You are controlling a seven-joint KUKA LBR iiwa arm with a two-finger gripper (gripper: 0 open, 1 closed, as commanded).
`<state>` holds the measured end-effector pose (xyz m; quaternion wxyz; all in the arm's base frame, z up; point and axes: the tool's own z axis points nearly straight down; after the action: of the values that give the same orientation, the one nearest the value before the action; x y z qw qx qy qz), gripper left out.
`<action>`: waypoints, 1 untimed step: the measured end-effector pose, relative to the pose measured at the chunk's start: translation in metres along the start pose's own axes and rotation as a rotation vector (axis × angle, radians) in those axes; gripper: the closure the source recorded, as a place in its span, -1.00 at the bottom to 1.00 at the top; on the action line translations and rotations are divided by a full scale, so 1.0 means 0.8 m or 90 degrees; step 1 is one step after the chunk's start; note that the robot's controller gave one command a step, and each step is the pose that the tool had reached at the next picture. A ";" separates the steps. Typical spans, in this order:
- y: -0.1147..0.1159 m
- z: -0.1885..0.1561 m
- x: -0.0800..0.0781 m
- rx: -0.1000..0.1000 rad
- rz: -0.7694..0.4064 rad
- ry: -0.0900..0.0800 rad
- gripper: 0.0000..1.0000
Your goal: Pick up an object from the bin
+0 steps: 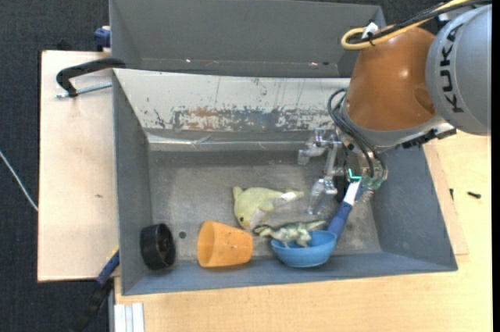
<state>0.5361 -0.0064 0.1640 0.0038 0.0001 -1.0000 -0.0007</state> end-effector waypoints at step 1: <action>0.059 0.114 0.009 -0.001 -0.036 -0.017 -1.00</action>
Offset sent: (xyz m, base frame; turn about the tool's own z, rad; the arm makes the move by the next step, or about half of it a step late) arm -0.0135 0.0449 -0.0940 -0.0547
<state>0.5282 0.0412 0.0727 -0.0099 0.0286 -0.9995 -0.0014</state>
